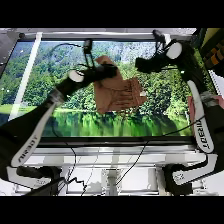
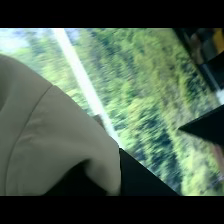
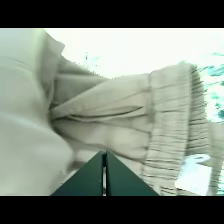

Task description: Fold the clothes and pants, and hang the long-sleeved shirts on hangers.

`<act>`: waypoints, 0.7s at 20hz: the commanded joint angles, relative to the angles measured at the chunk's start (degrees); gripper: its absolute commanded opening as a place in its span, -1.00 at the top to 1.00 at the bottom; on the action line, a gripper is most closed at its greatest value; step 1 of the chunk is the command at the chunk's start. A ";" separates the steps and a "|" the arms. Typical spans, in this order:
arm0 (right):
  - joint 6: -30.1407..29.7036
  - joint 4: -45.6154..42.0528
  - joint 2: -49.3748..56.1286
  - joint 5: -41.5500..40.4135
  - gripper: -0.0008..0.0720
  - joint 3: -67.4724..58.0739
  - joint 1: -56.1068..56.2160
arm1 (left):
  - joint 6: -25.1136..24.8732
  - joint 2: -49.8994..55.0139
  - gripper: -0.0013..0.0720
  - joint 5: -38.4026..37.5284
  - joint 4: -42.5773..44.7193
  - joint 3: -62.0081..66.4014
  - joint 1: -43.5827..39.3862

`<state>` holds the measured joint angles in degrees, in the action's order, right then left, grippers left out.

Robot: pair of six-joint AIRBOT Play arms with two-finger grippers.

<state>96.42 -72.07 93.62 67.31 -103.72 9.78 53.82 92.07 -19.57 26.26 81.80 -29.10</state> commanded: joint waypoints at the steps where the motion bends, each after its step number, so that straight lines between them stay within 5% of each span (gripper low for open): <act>1: -0.04 -1.11 -3.45 0.42 0.90 -0.02 -2.03 | 0.22 5.42 0.92 8.52 -1.49 4.42 -8.24; 3: -0.04 -1.29 -3.45 1.09 0.90 -0.02 -1.90 | 0.22 9.31 0.91 8.72 -1.46 8.31 -10.56; 4: -0.04 -1.31 -3.45 1.29 0.90 -0.02 -1.90 | 0.22 10.91 0.71 8.72 -1.46 9.49 -11.28; 6: -0.07 -1.73 -3.45 1.68 0.90 -0.02 -1.92 | 0.33 12.70 -0.95 8.59 -1.55 9.84 -12.31; 10: -0.96 -7.32 -3.45 2.45 0.90 -0.02 -1.95 | 0.20 11.93 -0.94 2.47 -1.40 9.84 -11.34; 14: -13.55 -14.12 -2.40 5.44 0.91 1.16 -3.98 | 0.22 9.01 -0.94 -10.25 -0.81 9.84 -5.27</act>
<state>89.97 -81.17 90.52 70.48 -103.18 7.20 54.06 102.48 -21.37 25.15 91.46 -37.54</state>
